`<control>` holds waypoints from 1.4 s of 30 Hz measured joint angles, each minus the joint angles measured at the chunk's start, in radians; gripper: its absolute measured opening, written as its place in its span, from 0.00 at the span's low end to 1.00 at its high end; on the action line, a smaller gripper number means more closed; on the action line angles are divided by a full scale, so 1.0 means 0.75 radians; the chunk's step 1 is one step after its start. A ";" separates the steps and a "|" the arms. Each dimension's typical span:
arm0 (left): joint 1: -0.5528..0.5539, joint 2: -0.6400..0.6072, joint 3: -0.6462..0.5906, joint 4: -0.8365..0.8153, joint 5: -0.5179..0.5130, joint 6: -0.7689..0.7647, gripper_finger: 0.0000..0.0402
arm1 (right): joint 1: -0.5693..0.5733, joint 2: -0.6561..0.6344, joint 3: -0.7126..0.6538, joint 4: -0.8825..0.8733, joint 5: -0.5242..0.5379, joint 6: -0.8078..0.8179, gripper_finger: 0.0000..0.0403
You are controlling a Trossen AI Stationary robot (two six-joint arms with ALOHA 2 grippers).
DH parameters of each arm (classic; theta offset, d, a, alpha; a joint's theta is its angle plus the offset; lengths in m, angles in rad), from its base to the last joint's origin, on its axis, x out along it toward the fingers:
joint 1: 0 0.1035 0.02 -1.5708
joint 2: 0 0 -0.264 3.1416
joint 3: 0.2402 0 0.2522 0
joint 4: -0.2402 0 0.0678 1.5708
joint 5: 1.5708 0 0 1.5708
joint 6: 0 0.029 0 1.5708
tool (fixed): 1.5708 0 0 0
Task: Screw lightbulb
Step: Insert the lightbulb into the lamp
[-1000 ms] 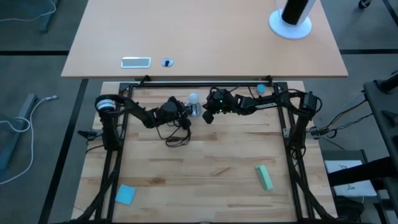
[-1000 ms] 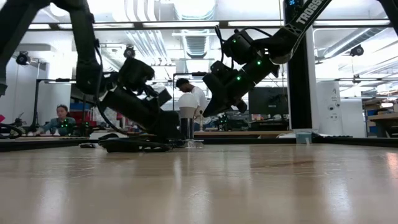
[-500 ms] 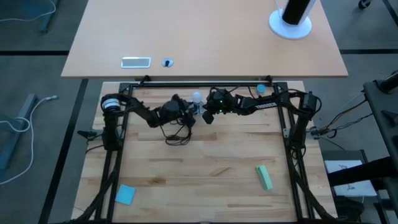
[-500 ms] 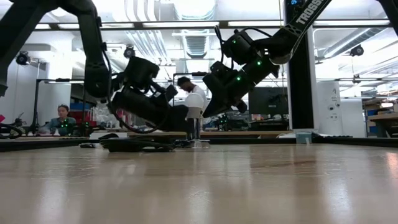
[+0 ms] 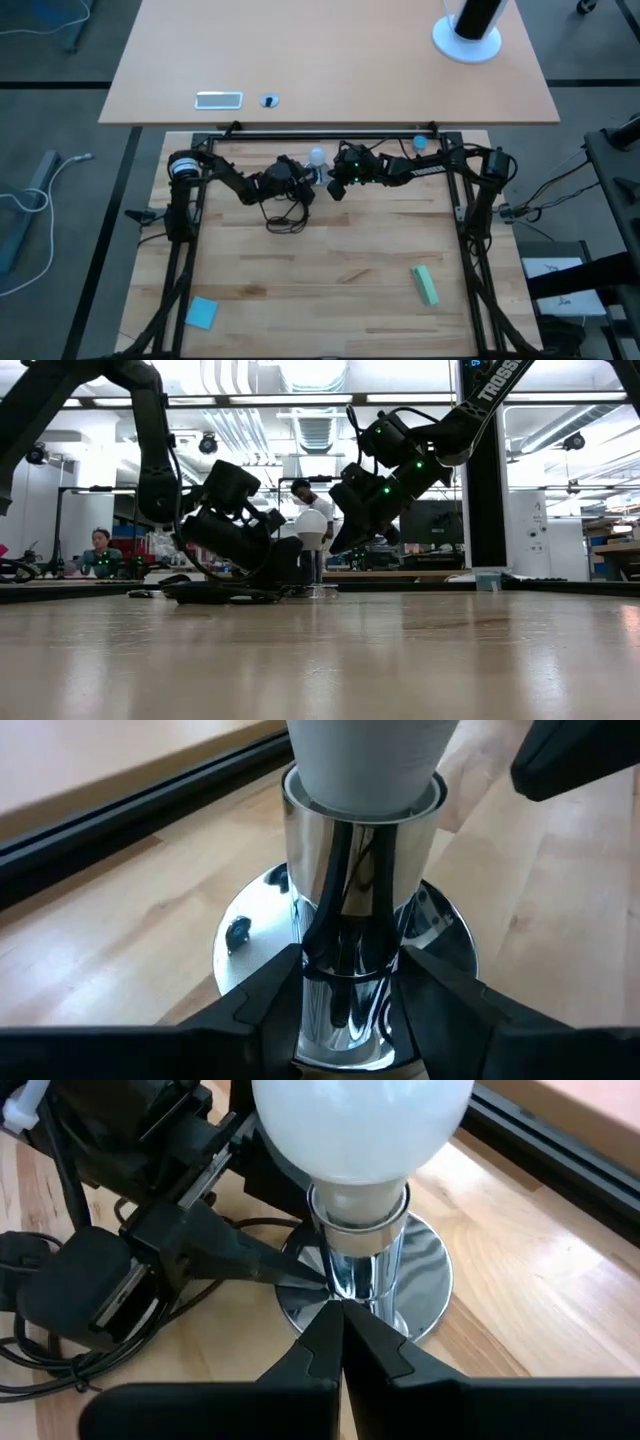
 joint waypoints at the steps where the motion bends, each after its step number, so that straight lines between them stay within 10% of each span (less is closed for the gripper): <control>1: -0.003 -0.003 0.001 -0.005 0.001 0.000 0.39 | 0.000 0.000 0.000 0.000 0.000 0.000 0.00; 14: -0.033 -0.138 -0.024 -0.151 0.200 -0.105 0.45 | 0.000 -0.004 -0.001 -0.005 0.000 -0.010 0.00; 42: -0.045 -0.510 -0.104 -0.563 0.144 -0.078 0.46 | 0.002 -0.223 -0.077 -0.155 0.072 -0.066 0.00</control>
